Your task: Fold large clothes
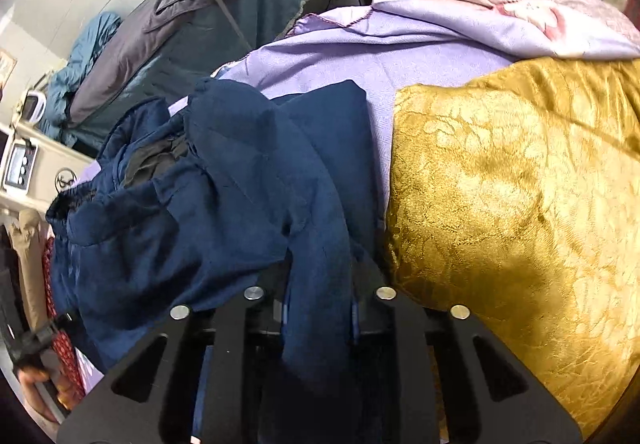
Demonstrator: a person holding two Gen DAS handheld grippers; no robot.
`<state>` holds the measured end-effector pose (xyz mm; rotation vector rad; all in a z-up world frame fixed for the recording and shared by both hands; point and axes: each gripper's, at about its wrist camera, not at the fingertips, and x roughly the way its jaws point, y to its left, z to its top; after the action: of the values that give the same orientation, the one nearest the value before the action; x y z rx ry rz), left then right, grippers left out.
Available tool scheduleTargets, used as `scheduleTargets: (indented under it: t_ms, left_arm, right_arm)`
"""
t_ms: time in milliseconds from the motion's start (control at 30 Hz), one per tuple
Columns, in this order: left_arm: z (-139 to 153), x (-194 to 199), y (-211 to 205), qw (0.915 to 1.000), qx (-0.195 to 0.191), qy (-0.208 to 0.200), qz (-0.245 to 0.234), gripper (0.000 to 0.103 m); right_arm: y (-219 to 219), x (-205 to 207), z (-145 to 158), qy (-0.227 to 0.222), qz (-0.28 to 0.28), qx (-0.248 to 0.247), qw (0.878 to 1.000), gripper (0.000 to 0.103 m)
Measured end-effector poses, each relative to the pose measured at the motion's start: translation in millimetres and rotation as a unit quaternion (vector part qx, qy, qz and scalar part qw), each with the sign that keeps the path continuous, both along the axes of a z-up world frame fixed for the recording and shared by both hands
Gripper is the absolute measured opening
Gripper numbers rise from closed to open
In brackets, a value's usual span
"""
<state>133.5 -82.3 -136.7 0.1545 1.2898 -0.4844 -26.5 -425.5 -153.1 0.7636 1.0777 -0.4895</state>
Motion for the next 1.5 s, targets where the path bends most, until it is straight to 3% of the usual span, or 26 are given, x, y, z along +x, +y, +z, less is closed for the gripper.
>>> scheduleTargets:
  t_ms: [300,433,567,633,733,900,1000,1033,1100,1333,1500]
  left_arm:
    - [-5,46,20,0.9976,0.062,-0.029,0.001,0.086]
    - [-21,63,22,0.9959,0.086,-0.011,-0.026,0.089]
    - [-31,74,20,0.9954,0.091,-0.003,-0.031,0.092]
    - [-29,77,21,0.9958,0.088,0.001,-0.026,0.091]
    - [-12,74,20,0.9952,0.082,-0.027,-0.045,0.090]
    - [18,40,23,0.9852,0.098,-0.098,-0.101,0.092]
    - [34,13,22,0.9821,0.108,-0.116,-0.102,0.096]
    - [39,5,19,0.9824,0.105,-0.117,-0.101,0.096]
    - [52,-17,15,0.9844,0.092,-0.120,-0.090,0.096]
    - [68,-76,0,0.9892,0.082,-0.085,-0.086,0.096]
    - [75,-110,-9,0.9853,0.105,-0.085,-0.104,0.096]
  right_arm:
    - [7,-5,19,0.024,0.033,-0.052,0.998,0.047]
    - [9,-6,23,0.027,0.052,-0.061,0.996,0.055]
    - [8,-8,21,0.033,0.058,-0.058,0.996,0.055]
    - [4,-11,19,0.031,0.053,-0.044,0.997,0.062]
    - [-3,-19,17,0.009,0.038,-0.010,0.999,0.065]
    - [-8,-28,18,0.001,0.028,0.009,1.000,0.066]
    - [10,-22,38,0.019,0.049,-0.036,0.998,0.069]
    - [19,-19,45,0.025,0.055,-0.053,0.997,0.077]
    - [43,-13,64,0.027,0.074,-0.083,0.993,0.083]
    - [135,11,96,0.064,0.159,-0.121,0.978,0.090]
    - [177,12,103,0.086,0.184,-0.132,0.970,0.090]
